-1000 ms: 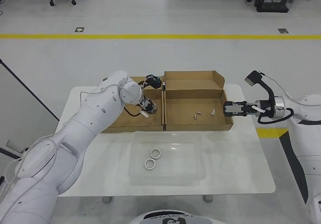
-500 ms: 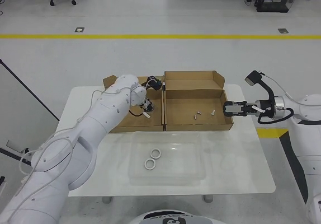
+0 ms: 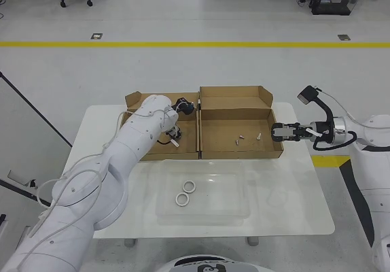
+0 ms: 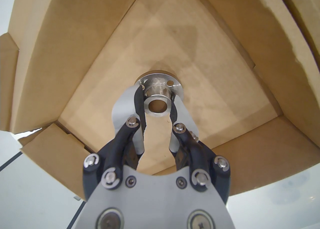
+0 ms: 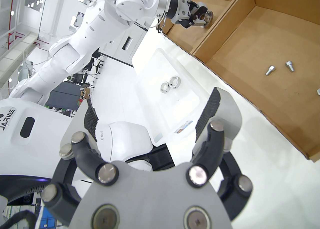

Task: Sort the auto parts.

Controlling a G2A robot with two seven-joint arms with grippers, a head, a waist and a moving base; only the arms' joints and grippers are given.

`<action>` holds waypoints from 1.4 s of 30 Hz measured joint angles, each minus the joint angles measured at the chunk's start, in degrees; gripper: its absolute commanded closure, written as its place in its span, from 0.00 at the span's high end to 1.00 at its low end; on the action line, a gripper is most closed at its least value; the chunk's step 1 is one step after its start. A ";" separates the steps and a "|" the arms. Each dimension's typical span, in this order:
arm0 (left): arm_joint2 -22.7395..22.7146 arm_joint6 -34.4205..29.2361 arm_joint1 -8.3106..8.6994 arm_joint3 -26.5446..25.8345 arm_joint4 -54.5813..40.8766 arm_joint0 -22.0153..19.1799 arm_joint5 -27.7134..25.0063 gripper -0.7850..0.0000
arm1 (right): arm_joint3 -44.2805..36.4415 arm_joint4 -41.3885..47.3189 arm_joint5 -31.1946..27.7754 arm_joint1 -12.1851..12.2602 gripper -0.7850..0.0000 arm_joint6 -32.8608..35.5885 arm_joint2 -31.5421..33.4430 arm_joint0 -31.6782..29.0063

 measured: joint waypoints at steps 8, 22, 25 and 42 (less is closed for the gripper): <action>-0.45 0.87 -1.57 2.78 -0.43 -0.25 -2.02 0.40 | 0.00 0.00 0.00 0.00 1.00 0.00 0.00 0.00; -2.44 2.63 -2.63 5.48 -1.66 -3.45 -5.51 1.00 | 0.00 0.00 0.00 0.00 1.00 0.00 0.00 0.00; -3.02 2.84 -2.50 5.41 -1.81 -4.86 -6.52 1.00 | 0.00 0.00 0.00 0.00 1.00 0.00 0.00 0.00; -9.21 -12.04 1.89 -6.90 -9.41 -8.99 -19.48 1.00 | 0.00 0.00 0.00 0.00 1.00 0.00 0.00 0.00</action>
